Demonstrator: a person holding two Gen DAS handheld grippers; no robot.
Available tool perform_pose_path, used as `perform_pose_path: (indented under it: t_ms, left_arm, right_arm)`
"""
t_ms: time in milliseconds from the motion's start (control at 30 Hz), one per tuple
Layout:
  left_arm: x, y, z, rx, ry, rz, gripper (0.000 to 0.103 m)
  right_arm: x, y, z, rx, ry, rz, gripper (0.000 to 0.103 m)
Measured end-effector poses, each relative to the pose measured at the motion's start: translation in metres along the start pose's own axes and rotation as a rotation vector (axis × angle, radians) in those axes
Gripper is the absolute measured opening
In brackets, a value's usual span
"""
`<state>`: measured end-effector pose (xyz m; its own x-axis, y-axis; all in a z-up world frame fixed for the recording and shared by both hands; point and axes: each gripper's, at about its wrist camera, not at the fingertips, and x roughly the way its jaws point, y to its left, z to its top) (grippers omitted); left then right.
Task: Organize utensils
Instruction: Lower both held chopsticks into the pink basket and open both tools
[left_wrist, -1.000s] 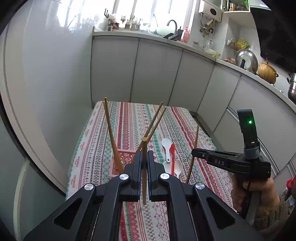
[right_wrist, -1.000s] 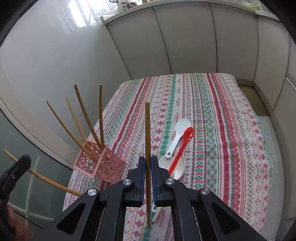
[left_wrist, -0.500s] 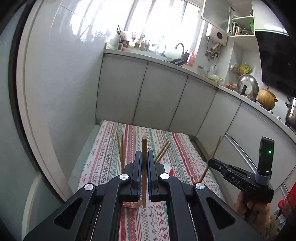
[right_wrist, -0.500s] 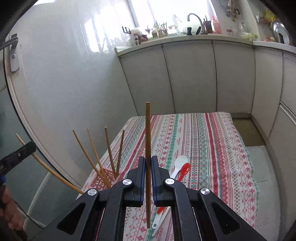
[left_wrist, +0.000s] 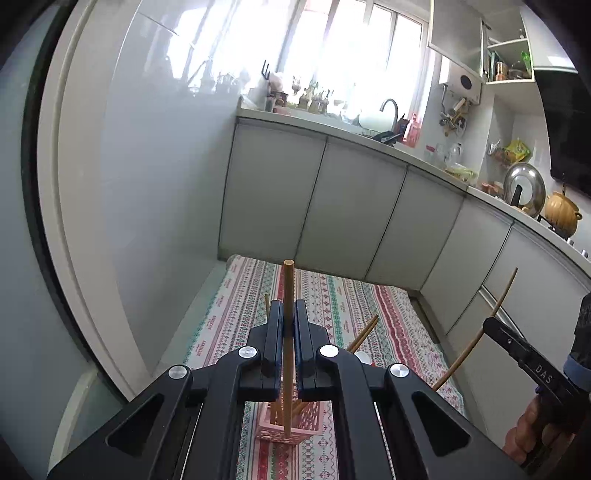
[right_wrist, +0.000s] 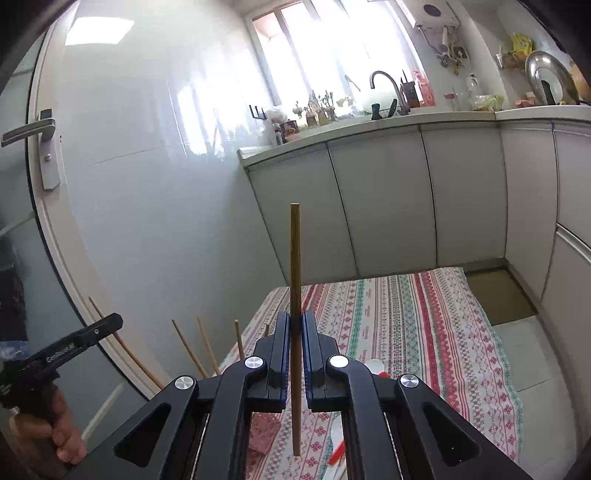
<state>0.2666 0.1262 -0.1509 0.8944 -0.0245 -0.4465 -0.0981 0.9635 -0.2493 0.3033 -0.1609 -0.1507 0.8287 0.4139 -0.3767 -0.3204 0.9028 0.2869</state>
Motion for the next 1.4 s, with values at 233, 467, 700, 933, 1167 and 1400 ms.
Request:
perform_pose_path:
  t_ms: [233,467,700,933,1167,1400]
  left_arm:
    - [0.002,-0.002,0.006,0.013,-0.045,0.028,0.005]
    - [0.025,-0.001,0.003,0.044,-0.037,0.06,0.005]
    - [0.048,0.005,-0.004,0.035,0.025,0.069,0.005]
    - [0.067,-0.002,-0.016,0.078,0.074,0.092,0.005]
    - [0.09,-0.007,-0.03,0.1,0.146,0.096,0.005]
    - [0.092,0.0,-0.023,0.049,0.181,0.082,0.009]
  right_arm:
    - [0.004,0.005,0.0,0.008,-0.013,0.012,0.006]
    - [0.007,0.008,0.001,0.02,-0.026,0.026,0.006]
    - [0.016,0.007,-0.001,0.035,-0.011,0.033,0.006]
    - [0.017,0.013,-0.002,0.029,-0.016,0.045,0.006]
    - [0.018,0.014,-0.004,0.029,-0.02,0.052,0.006]
    - [0.019,0.015,-0.006,0.041,-0.026,0.059,0.006]
